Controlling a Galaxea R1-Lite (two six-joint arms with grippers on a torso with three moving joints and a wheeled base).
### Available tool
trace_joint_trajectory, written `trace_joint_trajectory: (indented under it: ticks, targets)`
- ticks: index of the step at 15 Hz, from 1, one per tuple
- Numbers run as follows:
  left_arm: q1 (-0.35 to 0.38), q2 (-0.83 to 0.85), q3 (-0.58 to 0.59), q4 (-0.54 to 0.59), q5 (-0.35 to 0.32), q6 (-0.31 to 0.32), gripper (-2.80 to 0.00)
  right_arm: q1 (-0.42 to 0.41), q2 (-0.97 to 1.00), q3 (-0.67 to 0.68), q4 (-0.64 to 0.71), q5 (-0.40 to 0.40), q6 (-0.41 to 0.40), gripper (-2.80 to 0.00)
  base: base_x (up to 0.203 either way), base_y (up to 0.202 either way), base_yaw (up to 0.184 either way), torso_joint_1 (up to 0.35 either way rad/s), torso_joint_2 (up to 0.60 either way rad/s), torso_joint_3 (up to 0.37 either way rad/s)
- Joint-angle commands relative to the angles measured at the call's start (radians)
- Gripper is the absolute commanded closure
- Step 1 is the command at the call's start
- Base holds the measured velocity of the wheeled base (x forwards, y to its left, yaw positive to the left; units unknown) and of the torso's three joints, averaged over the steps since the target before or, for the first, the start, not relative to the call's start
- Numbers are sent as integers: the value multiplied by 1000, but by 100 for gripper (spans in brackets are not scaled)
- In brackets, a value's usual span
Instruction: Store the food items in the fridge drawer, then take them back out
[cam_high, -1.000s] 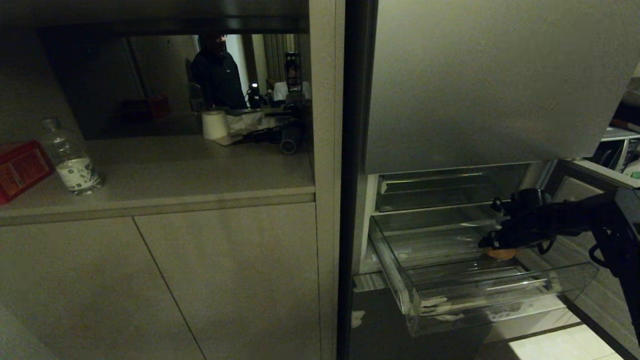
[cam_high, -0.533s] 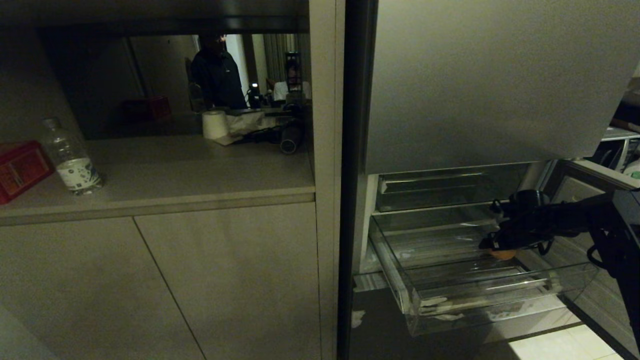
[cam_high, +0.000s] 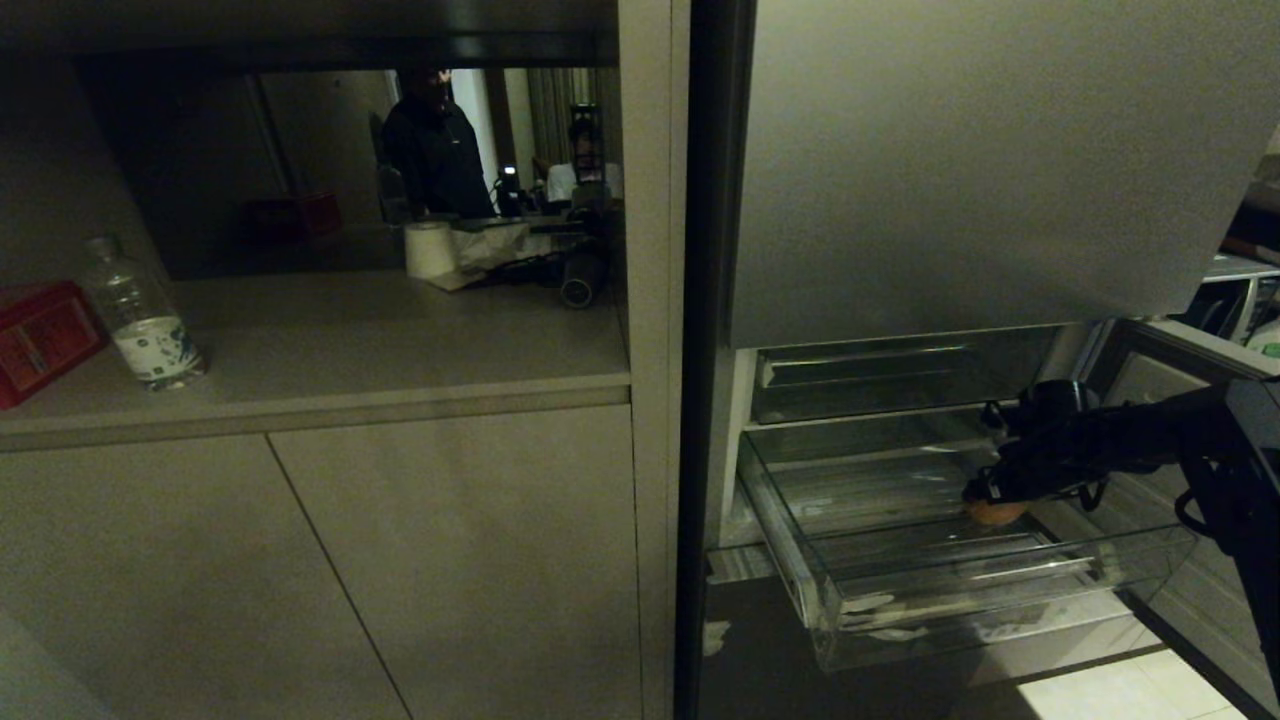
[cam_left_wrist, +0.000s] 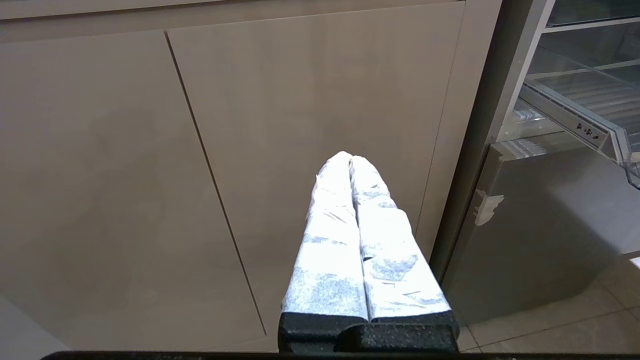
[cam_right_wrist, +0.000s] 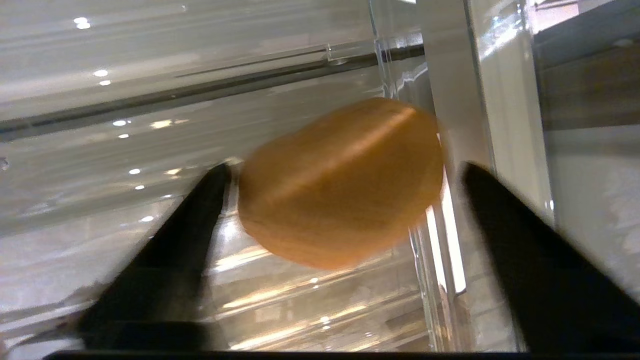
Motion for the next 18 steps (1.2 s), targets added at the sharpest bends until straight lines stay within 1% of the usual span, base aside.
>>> trace_joint_trajectory:
  ticks: [1,3,8,15,18]
  targets:
    - [0,1,0,0,0,0,0,0,-2,3,2,-4,-2,0,0,0,0,0,0,0]
    - [0,1,0,1,0,0,0,0,0,0,2,-23,-5,0,0,0,0,0,0,0]
    - [0,1,0,1,0,0,0,2,5,3,4,-24,-20,0,0,0,0,0,0,0]
    - [0,1,0,1,0,0,0,8,-94,13,14,-12,-17,0,0,0,0,0,0,0]
    - [0,1,0,1,0,0,0,8,-147,47,14,-10,-15,0,0,0,0,0,0,0]
